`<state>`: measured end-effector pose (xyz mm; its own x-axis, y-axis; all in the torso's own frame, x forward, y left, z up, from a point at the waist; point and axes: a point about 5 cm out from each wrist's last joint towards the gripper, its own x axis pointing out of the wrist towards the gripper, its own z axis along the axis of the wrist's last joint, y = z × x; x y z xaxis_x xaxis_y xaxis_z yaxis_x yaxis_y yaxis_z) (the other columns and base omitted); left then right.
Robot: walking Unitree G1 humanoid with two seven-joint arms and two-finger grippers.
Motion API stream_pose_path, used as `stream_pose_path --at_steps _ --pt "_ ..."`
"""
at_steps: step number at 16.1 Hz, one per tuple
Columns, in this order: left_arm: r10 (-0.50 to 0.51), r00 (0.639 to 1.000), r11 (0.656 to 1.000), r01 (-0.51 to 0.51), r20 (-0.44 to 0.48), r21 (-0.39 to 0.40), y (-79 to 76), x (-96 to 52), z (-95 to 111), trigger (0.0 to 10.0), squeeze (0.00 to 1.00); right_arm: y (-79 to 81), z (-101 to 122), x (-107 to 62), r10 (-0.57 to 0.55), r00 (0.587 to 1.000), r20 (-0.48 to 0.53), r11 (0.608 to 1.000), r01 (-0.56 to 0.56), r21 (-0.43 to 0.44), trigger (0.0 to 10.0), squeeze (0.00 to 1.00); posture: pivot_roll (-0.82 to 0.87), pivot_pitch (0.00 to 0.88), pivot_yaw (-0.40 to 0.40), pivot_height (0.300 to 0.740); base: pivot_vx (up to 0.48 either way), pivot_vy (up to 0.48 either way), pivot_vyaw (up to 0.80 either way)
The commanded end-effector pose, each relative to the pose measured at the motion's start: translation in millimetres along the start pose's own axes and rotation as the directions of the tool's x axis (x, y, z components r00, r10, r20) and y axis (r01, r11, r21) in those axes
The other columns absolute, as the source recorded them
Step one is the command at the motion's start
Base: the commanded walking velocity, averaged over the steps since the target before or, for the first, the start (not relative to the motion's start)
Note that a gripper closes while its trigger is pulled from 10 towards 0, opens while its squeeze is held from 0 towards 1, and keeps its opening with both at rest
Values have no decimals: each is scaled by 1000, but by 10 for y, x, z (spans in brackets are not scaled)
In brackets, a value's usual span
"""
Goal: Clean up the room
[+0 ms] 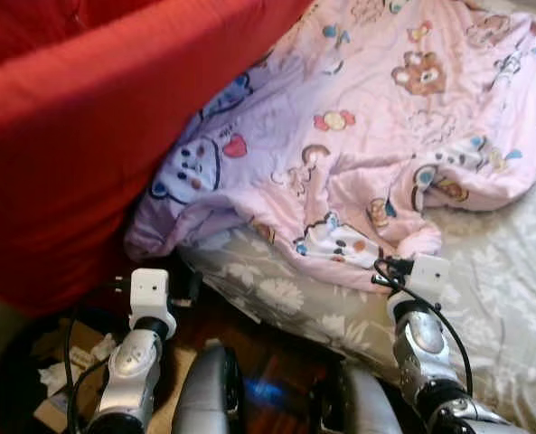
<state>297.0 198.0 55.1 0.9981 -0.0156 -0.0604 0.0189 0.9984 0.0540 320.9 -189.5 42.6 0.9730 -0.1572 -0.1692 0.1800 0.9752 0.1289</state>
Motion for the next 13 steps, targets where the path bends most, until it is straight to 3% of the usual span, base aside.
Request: stream_pose_path --at_steps 1,7,10,13 --pt "0 999 1000 0 -41 7 19 -54 -102 10000 0 -41 -115 -58 -13 999 -44 1000 13 -2 10000 0 174 251 -19 720 0 0 0" --pt "-1 995 1000 3 -104 14 39 -86 -236 10000 0 -38 -164 -86 -15 998 -58 1000 15 1 10000 0 174 253 -10 740 0 0 0" --pt "14 977 1000 -9 -214 22 77 -198 -462 10000 0 -26 -184 -97 -15 998 -63 1000 16 1 10000 0 170 243 -5 740 0 0 0" --pt "32 964 999 -26 -264 23 120 -314 -590 10000 0 -55 -218 -132 -40 997 -58 999 41 13 10000 0 168 224 -9 740 0 0 0"
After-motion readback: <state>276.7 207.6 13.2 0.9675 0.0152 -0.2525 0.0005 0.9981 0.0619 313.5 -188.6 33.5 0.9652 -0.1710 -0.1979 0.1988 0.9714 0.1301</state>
